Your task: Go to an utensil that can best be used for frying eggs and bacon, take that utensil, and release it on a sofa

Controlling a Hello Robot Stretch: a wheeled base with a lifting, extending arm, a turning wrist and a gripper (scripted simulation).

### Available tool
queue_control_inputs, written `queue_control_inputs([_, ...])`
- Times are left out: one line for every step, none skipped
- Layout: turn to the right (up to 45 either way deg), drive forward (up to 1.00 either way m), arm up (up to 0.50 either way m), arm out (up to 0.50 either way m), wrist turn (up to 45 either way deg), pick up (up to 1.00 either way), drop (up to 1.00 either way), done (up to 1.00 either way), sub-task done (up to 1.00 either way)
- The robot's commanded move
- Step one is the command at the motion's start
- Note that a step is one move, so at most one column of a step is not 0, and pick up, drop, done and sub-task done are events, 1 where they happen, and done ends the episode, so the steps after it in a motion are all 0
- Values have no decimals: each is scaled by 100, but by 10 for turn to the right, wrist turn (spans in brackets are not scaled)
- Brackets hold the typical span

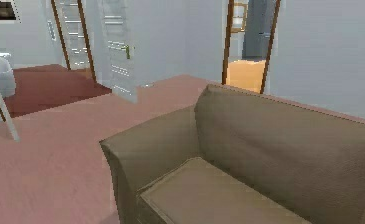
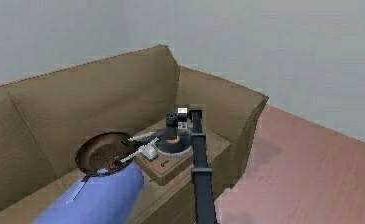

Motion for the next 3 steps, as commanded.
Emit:
queue_control_inputs([0,0,0,0,0,0,100,0,0])
queue_control_inputs([0,0,10,0,0,0,0,0,0])
queue_control_inputs([0,0,0,-8,0,0,0,0,0])
